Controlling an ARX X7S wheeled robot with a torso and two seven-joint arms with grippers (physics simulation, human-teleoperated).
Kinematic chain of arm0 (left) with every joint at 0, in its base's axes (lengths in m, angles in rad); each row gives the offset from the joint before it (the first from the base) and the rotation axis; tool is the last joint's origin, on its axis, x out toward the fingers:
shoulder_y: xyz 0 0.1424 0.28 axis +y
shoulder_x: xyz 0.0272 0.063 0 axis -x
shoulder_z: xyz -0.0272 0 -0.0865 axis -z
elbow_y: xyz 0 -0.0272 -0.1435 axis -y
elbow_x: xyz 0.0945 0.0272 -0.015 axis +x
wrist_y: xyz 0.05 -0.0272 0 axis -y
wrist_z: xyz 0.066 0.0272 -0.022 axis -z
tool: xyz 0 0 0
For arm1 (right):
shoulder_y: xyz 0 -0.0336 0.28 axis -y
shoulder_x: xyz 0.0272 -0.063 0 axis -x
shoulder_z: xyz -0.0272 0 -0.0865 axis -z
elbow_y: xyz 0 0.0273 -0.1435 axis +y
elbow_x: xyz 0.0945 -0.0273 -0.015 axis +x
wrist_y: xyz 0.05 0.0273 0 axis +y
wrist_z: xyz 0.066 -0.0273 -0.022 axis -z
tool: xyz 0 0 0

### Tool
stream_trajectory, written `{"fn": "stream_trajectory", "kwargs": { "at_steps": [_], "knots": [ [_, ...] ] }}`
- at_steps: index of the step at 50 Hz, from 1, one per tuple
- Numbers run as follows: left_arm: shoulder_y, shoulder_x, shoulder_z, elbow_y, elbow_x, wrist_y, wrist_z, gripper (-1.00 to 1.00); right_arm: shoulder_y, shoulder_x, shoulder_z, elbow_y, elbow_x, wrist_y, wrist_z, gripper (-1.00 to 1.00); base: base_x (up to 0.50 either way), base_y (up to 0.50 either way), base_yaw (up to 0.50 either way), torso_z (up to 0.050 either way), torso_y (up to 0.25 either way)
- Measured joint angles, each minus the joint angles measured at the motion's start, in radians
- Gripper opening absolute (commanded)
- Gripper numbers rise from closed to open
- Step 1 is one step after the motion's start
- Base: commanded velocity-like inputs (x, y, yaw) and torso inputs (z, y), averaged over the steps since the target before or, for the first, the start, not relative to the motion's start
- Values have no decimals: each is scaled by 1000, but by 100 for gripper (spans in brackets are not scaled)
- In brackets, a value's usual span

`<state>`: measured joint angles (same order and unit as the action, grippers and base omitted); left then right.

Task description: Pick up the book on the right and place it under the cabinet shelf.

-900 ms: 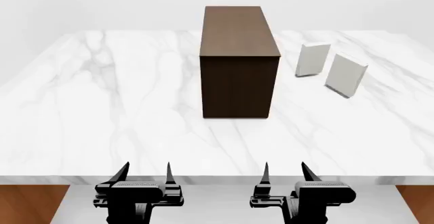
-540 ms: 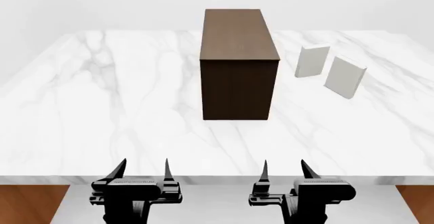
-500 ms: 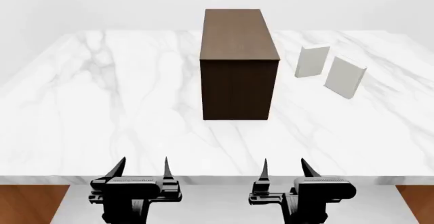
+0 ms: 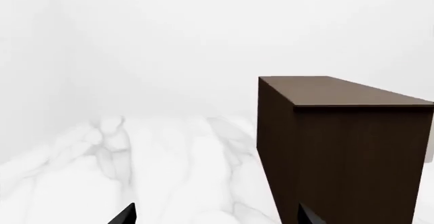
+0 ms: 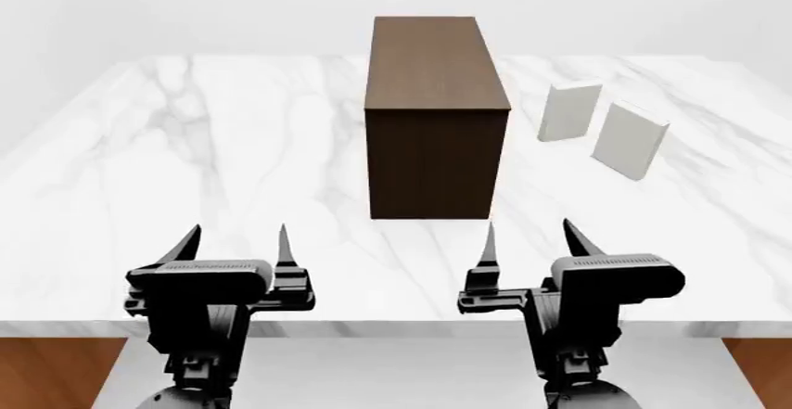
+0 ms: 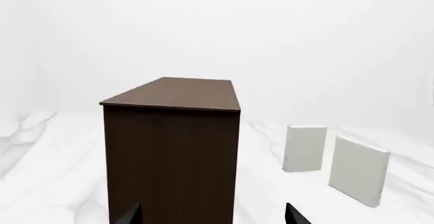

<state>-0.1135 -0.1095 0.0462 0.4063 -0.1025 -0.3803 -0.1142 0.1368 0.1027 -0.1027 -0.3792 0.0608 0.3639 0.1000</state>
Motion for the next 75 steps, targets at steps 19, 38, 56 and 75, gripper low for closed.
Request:
{"fn": "stream_trajectory", "kwargs": {
  "at_steps": [19, 38, 56, 75],
  "knots": [
    [-160, -46, -2, 168, -32, -236, -28, 100, 154, 30, 3, -161, 20, 193, 28, 100, 0, 0, 0, 0, 0],
    [-309, -83, -20, 265, -65, -404, -39, 100, 300, 63, 31, -274, 46, 353, 45, 100, 0, -36, 0, 0, 0],
    [-345, -106, -28, 283, -79, -433, -43, 100, 351, 80, 30, -316, 61, 409, 56, 100, 0, -179, 0, 0, 0],
    [-347, -117, -22, 289, -89, -438, -51, 100, 350, 89, 29, -324, 75, 411, 64, 100, 83, -209, 0, 0, 0]
  ]
}}
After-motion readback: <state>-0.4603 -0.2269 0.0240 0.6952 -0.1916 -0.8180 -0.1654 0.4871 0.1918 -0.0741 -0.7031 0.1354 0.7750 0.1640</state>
